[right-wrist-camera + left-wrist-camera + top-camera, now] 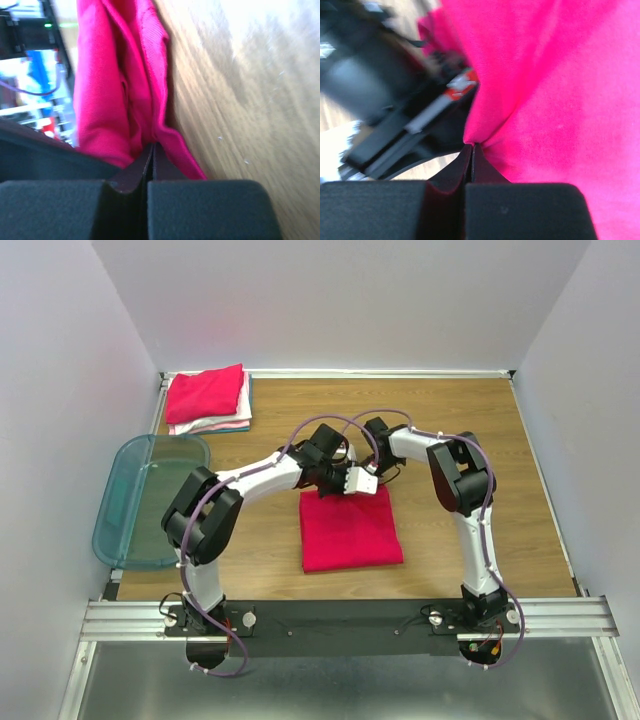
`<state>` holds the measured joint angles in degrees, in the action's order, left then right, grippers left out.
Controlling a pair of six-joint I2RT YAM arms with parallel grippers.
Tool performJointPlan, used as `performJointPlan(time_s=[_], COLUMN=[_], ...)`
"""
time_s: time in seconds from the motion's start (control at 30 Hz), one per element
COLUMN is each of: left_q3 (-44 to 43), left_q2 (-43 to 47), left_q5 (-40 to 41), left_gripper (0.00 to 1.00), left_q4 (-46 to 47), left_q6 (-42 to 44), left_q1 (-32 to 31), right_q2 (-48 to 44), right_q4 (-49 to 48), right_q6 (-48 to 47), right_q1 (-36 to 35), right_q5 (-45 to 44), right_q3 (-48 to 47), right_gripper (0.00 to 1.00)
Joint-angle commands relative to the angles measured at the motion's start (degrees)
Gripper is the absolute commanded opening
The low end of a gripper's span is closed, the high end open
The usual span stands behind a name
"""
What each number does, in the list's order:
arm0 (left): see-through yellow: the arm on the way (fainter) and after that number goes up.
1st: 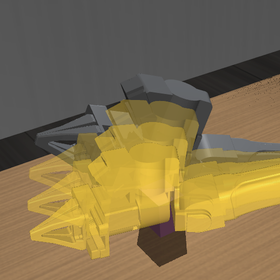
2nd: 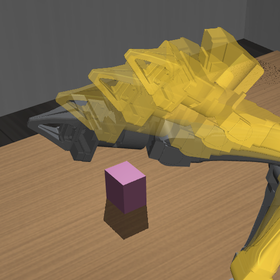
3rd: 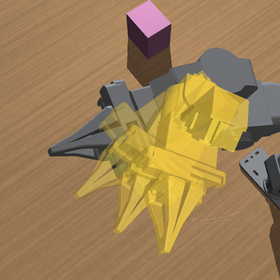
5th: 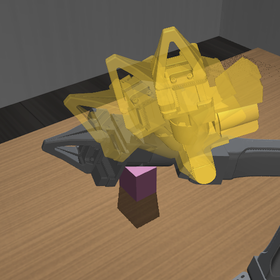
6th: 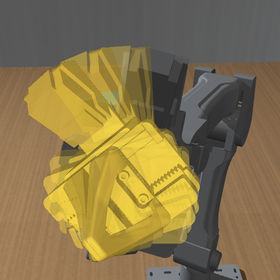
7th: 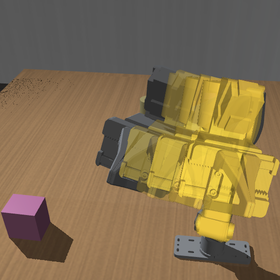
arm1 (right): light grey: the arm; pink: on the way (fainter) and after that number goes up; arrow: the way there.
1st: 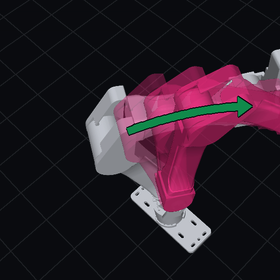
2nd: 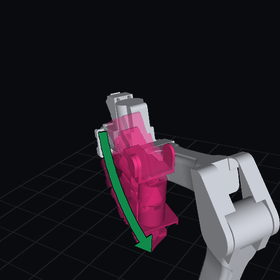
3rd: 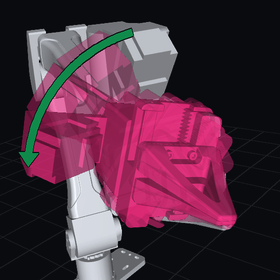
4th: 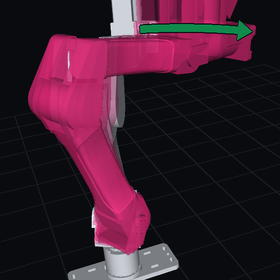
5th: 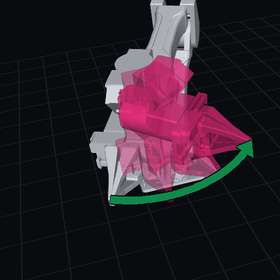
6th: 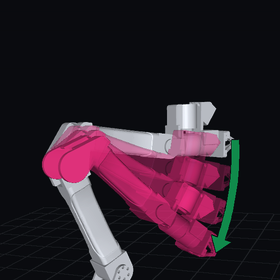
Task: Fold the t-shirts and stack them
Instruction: Smooth out wrinkles on the folded tshirt
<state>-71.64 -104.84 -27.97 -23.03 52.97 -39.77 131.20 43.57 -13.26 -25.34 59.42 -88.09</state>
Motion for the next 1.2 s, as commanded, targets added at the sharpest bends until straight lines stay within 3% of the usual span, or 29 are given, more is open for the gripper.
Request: performJointPlan(time_s=[0.0,0.17,0.4,0.6,0.9,1.17], left_q3=[2.9,6.8,6.6,9.1,6.9,5.5], left_q2=[1.6,0.2,-2.5,0.7,6.3,7.5], left_q5=[0.3,1.2,1.3,-0.7,-0.3,2.5], left_gripper=[0.0,0.0,0.0,0.0,0.0,0.0], left_q4=[0.2,1.7,2.8,0.2,-1.8,-2.0], left_q6=[2.1,2.8,2.8,4.2,2.2,2.5], left_q1=[-2.1,-5.6,-7.7,-10.9,-10.9,-10.7], right_q2=[-4.2,-7.0,-6.3,-4.6,-0.3,2.6], right_q4=[1.2,2.0,2.7,6.6,10.7,11.1], right_q6=[-1.9,-0.8,0.2,-3.4,-7.1,-7.9], right_q1=[-0.1,1.5,4.5,5.6,4.7,3.7], right_q5=[-9.5,-17.3,-19.3,-14.4,-0.5,3.0], right_q3=[-3.0,-4.4,-7.6,-9.2,-2.7,1.3], right_gripper=[0.1,0.23,0.24,0.23,0.17,0.14])
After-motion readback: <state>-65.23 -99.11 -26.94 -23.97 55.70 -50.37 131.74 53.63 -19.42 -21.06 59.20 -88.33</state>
